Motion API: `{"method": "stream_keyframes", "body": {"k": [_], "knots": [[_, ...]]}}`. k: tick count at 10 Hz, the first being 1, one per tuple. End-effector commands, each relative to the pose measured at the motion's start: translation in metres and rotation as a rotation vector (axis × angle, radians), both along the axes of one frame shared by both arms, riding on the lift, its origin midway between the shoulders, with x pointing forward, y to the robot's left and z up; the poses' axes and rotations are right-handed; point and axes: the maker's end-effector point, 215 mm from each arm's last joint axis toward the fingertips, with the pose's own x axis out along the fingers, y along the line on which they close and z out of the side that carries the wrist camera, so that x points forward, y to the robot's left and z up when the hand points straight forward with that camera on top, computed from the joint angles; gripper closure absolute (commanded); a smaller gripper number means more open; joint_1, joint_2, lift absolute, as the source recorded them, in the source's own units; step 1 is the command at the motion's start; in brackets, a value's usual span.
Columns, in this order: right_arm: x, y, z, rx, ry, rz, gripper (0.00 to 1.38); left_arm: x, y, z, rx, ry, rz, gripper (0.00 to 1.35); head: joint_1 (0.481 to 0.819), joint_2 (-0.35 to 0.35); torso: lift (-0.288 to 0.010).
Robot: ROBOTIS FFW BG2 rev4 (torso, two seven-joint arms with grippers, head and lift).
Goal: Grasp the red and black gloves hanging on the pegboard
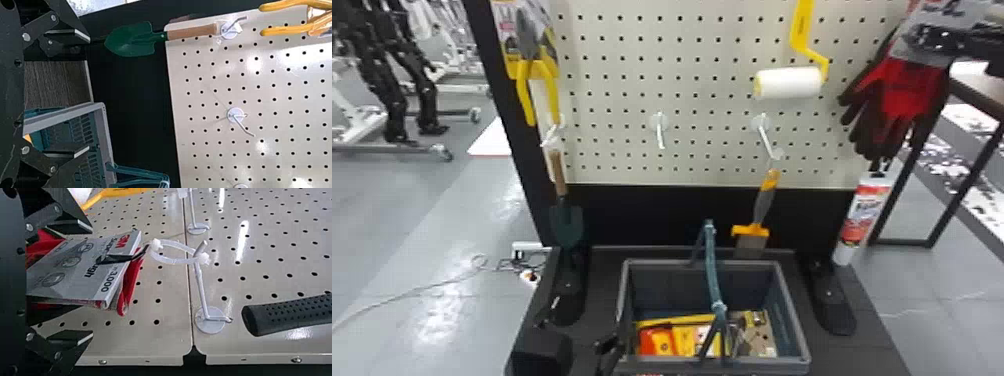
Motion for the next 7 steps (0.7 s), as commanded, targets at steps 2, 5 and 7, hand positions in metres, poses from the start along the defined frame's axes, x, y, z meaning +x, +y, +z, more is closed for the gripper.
{"method": "stream_keyframes", "body": {"k": [2, 5, 7], "knots": [[0.0013, 0.0065, -0.0037, 0.044, 0.013, 0.021, 0.96, 0.0004, 0.0001, -0.0002, 0.000, 0.000, 0.000, 0.32, 0.549, 0.000, -0.100], [0.0020, 0.0041, -0.0079, 0.031, 0.013, 0.008, 1.29, -0.0001, 0.0000, -0.0005, -0.001, 0.000, 0.000, 0.32, 0.549, 0.000, -0.100], [0.0016, 0.0053, -0.0093, 0.033, 0.015, 0.011, 1.29, -0.0001, 0.0000, -0.0005, -0.001, 0.000, 0.000, 0.32, 0.549, 0.000, -0.100]]}}
